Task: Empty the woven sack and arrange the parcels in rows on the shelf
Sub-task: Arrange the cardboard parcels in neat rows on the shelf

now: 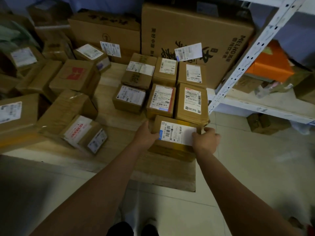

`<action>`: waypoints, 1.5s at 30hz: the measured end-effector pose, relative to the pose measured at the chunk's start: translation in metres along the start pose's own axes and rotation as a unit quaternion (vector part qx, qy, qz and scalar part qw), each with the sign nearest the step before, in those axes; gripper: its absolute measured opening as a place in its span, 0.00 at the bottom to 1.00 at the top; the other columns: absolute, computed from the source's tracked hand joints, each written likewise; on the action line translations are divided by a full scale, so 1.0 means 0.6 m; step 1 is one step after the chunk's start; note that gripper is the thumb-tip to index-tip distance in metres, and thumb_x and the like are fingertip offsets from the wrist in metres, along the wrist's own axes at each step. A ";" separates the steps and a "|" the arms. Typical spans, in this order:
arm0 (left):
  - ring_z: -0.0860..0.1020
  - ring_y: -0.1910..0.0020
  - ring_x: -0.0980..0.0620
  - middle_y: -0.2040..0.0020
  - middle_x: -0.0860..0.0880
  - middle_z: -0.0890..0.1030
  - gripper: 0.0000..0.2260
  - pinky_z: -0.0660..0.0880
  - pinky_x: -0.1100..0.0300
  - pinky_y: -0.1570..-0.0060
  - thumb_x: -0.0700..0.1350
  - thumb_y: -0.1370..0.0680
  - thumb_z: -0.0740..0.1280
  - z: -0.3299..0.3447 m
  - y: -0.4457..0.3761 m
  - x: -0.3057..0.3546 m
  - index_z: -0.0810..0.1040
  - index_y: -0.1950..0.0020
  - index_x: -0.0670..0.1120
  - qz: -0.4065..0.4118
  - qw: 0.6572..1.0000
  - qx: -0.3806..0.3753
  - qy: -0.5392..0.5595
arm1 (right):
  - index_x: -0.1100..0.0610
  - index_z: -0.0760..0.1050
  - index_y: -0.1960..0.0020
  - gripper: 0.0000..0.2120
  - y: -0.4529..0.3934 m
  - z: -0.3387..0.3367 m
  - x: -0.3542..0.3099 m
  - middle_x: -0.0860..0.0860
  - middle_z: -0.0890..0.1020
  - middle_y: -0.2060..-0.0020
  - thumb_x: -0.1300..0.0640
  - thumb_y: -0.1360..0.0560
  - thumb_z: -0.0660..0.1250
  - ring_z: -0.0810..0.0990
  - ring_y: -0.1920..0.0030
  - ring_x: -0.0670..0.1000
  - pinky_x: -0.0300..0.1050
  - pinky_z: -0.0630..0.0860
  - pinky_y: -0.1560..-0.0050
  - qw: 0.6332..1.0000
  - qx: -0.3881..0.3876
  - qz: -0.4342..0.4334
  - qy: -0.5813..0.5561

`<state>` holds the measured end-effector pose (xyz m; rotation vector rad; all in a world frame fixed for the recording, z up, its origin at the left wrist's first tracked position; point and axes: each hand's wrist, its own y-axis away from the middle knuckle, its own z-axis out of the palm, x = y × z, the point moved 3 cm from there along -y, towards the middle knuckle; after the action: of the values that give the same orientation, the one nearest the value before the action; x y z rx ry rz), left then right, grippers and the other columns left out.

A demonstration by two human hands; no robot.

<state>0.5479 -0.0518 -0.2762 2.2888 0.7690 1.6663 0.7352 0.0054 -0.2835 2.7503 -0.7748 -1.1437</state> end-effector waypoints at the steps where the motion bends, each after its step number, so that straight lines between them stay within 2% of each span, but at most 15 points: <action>1: 0.70 0.32 0.45 0.29 0.44 0.70 0.25 0.71 0.58 0.44 0.39 0.24 0.66 -0.011 0.005 -0.001 0.63 0.28 0.43 -0.005 1.000 0.023 -0.011 | 0.61 0.72 0.39 0.17 0.010 -0.004 -0.012 0.59 0.71 0.40 0.58 0.26 0.67 0.73 0.41 0.60 0.54 0.73 0.44 0.999 0.037 -0.026 -0.004; 4: 0.70 0.33 0.45 0.30 0.43 0.70 0.26 0.69 0.55 0.38 0.42 0.25 0.68 -0.067 0.016 -0.010 0.65 0.28 0.42 -0.009 0.991 0.128 -0.043 | 0.57 0.75 0.48 0.07 0.046 0.016 -0.061 0.59 0.74 0.44 0.58 0.26 0.65 0.76 0.44 0.59 0.54 0.75 0.44 0.991 0.026 -0.126 -0.043; 8: 0.71 0.38 0.42 0.37 0.41 0.74 0.19 0.69 0.49 0.39 0.44 0.25 0.67 -0.174 0.050 -0.025 0.73 0.36 0.41 0.029 0.942 0.317 -0.110 | 0.55 0.76 0.50 0.07 0.109 0.082 -0.116 0.57 0.81 0.50 0.54 0.23 0.62 0.80 0.49 0.58 0.57 0.77 0.46 0.977 -0.125 -0.152 -0.089; 11: 0.68 0.38 0.40 0.37 0.40 0.71 0.24 0.68 0.47 0.40 0.50 0.28 0.69 -0.250 0.069 -0.058 0.70 0.36 0.42 -0.028 0.893 0.402 -0.201 | 0.52 0.74 0.51 0.02 0.161 0.139 -0.135 0.54 0.80 0.53 0.57 0.22 0.63 0.79 0.51 0.54 0.51 0.77 0.47 0.953 -0.257 -0.141 -0.075; 15: 0.65 0.34 0.40 0.33 0.40 0.67 0.37 0.65 0.47 0.37 0.60 0.32 0.72 -0.291 0.070 -0.116 0.62 0.32 0.42 -0.093 0.901 0.306 -0.295 | 0.55 0.73 0.40 0.12 0.227 0.199 -0.141 0.53 0.78 0.51 0.61 0.23 0.62 0.79 0.51 0.53 0.47 0.77 0.51 0.923 -0.366 -0.109 -0.051; 19: 0.66 0.34 0.41 0.33 0.42 0.67 0.41 0.66 0.47 0.38 0.62 0.36 0.72 -0.295 0.063 -0.133 0.62 0.31 0.44 -0.056 0.900 0.267 -0.341 | 0.54 0.69 0.33 0.19 0.266 0.223 -0.140 0.53 0.79 0.47 0.59 0.23 0.63 0.80 0.47 0.54 0.52 0.79 0.44 0.915 -0.390 -0.108 -0.009; 22: 0.69 0.37 0.43 0.35 0.46 0.68 0.37 0.69 0.48 0.39 0.62 0.36 0.71 -0.292 0.047 -0.104 0.66 0.32 0.47 0.015 0.929 0.254 -0.269 | 0.56 0.68 0.31 0.21 0.271 0.213 -0.154 0.50 0.77 0.44 0.60 0.24 0.65 0.77 0.42 0.54 0.51 0.76 0.41 0.913 -0.382 -0.137 -0.045; 25: 0.73 0.40 0.47 0.38 0.48 0.71 0.34 0.73 0.48 0.41 0.59 0.36 0.72 -0.277 0.022 -0.073 0.69 0.33 0.49 0.036 0.975 0.143 -0.167 | 0.55 0.71 0.35 0.19 0.268 0.188 -0.172 0.47 0.77 0.49 0.60 0.25 0.67 0.77 0.47 0.49 0.45 0.75 0.48 0.900 -0.380 -0.192 -0.090; 28: 0.77 0.47 0.53 0.43 0.51 0.75 0.34 0.78 0.55 0.50 0.53 0.40 0.78 -0.252 0.009 -0.058 0.70 0.38 0.50 0.052 0.991 0.110 -0.063 | 0.52 0.70 0.37 0.20 0.241 0.173 -0.161 0.46 0.78 0.50 0.52 0.26 0.69 0.79 0.49 0.48 0.46 0.77 0.49 0.923 -0.308 -0.231 0.012; 31: 0.80 0.55 0.54 0.53 0.49 0.80 0.20 0.75 0.65 0.66 0.47 0.36 0.77 -0.213 0.005 -0.064 0.74 0.48 0.45 0.038 0.993 0.115 0.008 | 0.52 0.67 0.38 0.21 0.215 0.165 -0.141 0.51 0.79 0.46 0.51 0.27 0.69 0.80 0.46 0.53 0.53 0.79 0.47 0.944 -0.236 -0.214 0.086; 33: 0.82 0.54 0.49 0.52 0.45 0.82 0.19 0.80 0.58 0.62 0.49 0.34 0.75 -0.184 -0.003 -0.078 0.76 0.48 0.42 -0.001 0.996 0.087 0.037 | 0.53 0.68 0.37 0.19 0.207 0.166 -0.136 0.53 0.78 0.45 0.54 0.26 0.68 0.80 0.45 0.55 0.53 0.79 0.46 0.942 -0.225 -0.222 0.113; 36: 0.81 0.47 0.46 0.46 0.46 0.81 0.17 0.79 0.55 0.53 0.39 0.30 0.73 -0.157 -0.007 -0.095 0.75 0.42 0.41 -0.030 0.998 0.051 0.025 | 0.54 0.69 0.36 0.16 0.194 0.168 -0.134 0.54 0.77 0.42 0.58 0.24 0.64 0.79 0.44 0.55 0.53 0.78 0.44 0.930 -0.224 -0.253 0.143; 39: 0.79 0.45 0.49 0.42 0.47 0.79 0.26 0.79 0.53 0.48 0.35 0.34 0.75 -0.149 -0.007 -0.111 0.72 0.38 0.42 -0.031 0.999 0.021 -0.012 | 0.56 0.73 0.37 0.15 0.178 0.148 -0.130 0.54 0.76 0.39 0.60 0.23 0.63 0.77 0.43 0.55 0.49 0.76 0.42 0.927 -0.178 -0.301 0.138; 42: 0.77 0.41 0.48 0.39 0.48 0.78 0.33 0.76 0.54 0.43 0.38 0.35 0.77 -0.142 -0.007 -0.131 0.67 0.33 0.44 -0.068 0.997 0.004 -0.028 | 0.53 0.74 0.38 0.16 0.150 0.116 -0.112 0.53 0.74 0.38 0.55 0.25 0.66 0.72 0.38 0.55 0.51 0.70 0.37 0.923 -0.079 -0.326 0.187; 45: 0.77 0.40 0.47 0.37 0.47 0.78 0.30 0.75 0.52 0.40 0.41 0.31 0.75 -0.127 -0.009 -0.127 0.68 0.32 0.46 -0.057 0.998 0.010 -0.020 | 0.51 0.68 0.32 0.23 0.122 0.100 -0.081 0.53 0.67 0.31 0.45 0.25 0.64 0.64 0.30 0.56 0.57 0.61 0.31 0.913 -0.111 -0.283 0.271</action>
<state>0.4582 -0.0975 -0.3154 2.2390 0.8949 1.5647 0.6340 -0.0273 -0.2775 2.9234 0.2160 -0.3989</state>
